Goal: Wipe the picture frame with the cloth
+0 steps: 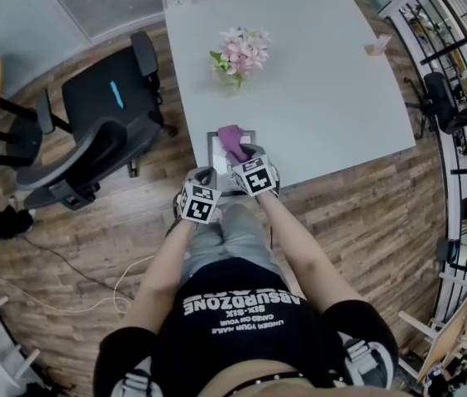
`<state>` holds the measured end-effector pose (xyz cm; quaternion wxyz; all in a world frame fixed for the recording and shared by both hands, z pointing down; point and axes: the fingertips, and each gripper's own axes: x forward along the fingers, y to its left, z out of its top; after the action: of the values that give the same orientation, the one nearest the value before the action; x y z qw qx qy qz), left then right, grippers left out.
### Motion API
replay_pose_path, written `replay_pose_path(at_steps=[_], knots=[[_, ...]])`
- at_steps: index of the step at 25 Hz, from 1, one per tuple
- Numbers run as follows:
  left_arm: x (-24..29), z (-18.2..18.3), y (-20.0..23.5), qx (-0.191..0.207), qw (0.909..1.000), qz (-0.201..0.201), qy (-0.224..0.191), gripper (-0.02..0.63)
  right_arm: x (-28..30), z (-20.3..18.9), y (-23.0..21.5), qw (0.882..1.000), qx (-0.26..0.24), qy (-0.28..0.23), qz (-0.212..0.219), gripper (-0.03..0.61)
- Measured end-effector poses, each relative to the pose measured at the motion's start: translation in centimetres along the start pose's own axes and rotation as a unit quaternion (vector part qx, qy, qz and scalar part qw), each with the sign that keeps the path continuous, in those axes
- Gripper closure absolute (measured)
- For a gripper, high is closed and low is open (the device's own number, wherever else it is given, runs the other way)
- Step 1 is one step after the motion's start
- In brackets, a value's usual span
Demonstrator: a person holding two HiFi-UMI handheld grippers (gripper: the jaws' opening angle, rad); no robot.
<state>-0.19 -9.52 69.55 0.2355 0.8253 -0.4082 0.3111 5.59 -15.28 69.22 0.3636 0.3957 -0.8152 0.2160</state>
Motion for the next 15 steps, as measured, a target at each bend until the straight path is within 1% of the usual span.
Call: replay_pose_path(at_steps=[7, 12, 15], knots=[[0.0, -0.1, 0.0, -0.008, 1.0000, -0.003, 0.002, 0.598, 1.1, 0.9, 1.4, 1.000, 0.003, 0.002, 0.018, 0.440], [0.0, -0.1, 0.0, -0.014, 0.9999, -0.005, 0.003, 0.598, 2.0, 2.1, 3.6, 0.998, -0.010, -0.011, 0.060, 0.442], [0.0, -0.1, 0.1, -0.019, 0.9998, -0.007, 0.002, 0.598, 2.3, 2.1, 3.9, 0.998, -0.015, -0.010, 0.066, 0.442]])
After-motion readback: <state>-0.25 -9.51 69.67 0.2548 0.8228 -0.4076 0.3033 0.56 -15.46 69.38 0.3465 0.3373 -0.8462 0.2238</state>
